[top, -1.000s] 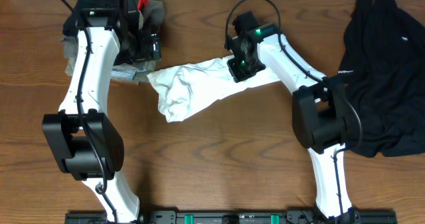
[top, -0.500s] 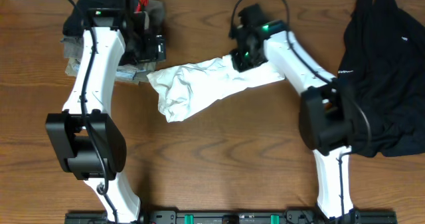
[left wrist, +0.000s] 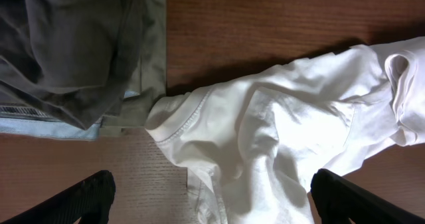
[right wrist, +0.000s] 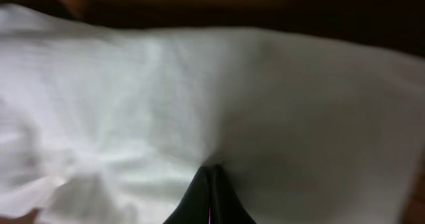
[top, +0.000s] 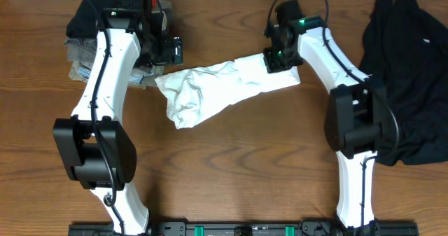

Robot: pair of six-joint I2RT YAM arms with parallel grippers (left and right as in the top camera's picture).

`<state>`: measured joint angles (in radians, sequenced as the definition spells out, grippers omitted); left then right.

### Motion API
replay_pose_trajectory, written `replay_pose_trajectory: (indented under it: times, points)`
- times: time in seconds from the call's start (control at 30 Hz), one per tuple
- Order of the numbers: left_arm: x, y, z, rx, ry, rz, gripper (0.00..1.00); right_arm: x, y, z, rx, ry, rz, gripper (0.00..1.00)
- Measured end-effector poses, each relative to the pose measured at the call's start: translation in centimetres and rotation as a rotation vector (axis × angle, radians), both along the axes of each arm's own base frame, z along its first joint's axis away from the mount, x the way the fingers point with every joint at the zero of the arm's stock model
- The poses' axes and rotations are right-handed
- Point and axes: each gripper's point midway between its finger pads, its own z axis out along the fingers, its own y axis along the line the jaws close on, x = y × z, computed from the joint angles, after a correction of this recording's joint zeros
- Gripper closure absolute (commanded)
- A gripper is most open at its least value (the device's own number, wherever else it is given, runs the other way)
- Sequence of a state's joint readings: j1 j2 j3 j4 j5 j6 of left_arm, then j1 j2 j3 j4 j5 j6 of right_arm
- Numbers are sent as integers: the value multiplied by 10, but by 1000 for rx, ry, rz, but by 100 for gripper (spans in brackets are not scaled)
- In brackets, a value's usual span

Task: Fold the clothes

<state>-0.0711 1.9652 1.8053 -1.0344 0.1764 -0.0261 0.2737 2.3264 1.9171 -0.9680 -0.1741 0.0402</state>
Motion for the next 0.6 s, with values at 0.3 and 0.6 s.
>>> replay_pose_trajectory:
  times: [0.3, 0.6]
  points:
    - [1, 0, 0, -10, -1, 31, 4, -6, -19, -18, -69, 60, -90, 99]
    - [1, -8, 1, -31, 0, 34, 4, 2, -82, -19, -84, 99, -284, 99]
